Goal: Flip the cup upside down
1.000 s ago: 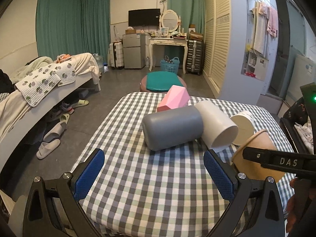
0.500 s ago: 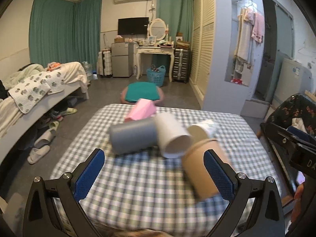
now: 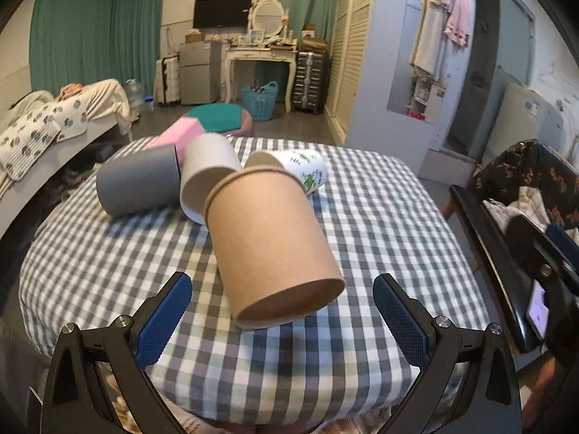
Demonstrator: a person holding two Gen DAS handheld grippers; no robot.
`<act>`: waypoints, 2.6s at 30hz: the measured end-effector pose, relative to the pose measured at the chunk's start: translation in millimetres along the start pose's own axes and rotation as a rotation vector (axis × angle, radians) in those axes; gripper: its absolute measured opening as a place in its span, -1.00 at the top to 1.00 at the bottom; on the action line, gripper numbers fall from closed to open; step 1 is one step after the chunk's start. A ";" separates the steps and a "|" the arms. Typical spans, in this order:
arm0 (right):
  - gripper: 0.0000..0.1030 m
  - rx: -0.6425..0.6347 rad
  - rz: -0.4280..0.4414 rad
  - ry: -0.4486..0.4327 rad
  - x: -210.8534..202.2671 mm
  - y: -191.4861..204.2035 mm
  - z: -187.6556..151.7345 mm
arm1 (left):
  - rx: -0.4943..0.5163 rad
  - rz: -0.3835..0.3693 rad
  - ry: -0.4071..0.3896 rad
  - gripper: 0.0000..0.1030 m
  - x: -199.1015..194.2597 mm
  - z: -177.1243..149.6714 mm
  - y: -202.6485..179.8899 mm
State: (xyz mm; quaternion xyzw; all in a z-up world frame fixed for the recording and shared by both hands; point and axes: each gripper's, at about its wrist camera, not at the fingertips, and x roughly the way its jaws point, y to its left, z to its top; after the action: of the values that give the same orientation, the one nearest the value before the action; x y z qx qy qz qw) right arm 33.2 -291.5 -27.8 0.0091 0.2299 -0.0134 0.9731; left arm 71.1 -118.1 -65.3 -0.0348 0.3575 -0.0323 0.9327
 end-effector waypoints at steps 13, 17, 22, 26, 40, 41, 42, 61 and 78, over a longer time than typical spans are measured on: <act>-0.95 0.037 0.008 0.072 30.4 -15.3 -18.5 | -0.043 0.024 0.045 -0.73 36.0 -13.4 4.9; -0.95 0.030 0.016 0.084 35.0 -11.8 -18.9 | -0.019 0.013 0.037 -0.55 32.4 -13.1 7.8; -0.95 0.022 0.018 0.085 33.5 -7.2 -18.5 | 0.039 0.009 0.009 -0.55 17.6 -5.9 10.6; -0.95 0.021 0.023 0.082 31.7 -4.5 -19.0 | 0.092 -0.011 0.000 -0.54 -0.5 5.2 15.6; -0.95 0.007 0.059 0.088 25.0 12.6 -22.2 | 0.144 -0.024 -0.010 -0.52 -8.3 15.7 23.5; -0.95 0.009 0.059 0.087 24.6 12.5 -22.0 | 0.147 -0.026 -0.015 -0.52 -7.5 17.4 21.9; -0.95 0.010 0.059 0.087 24.4 12.2 -21.8 | 0.153 -0.029 -0.017 -0.52 -4.9 20.8 20.9; -0.95 -0.008 0.060 0.115 29.6 22.9 -24.7 | 0.116 -0.023 0.082 -0.41 36.5 18.7 39.9; -0.95 -0.027 0.056 0.073 -2.4 37.4 -16.5 | 0.142 0.006 -0.060 -0.60 -26.5 16.5 51.0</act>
State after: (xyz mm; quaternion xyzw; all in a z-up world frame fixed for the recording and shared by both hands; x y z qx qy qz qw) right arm 24.8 -253.7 -41.1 0.0028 0.2651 0.0175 0.9641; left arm 64.3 -64.4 -39.9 0.0315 0.3261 -0.0535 0.9433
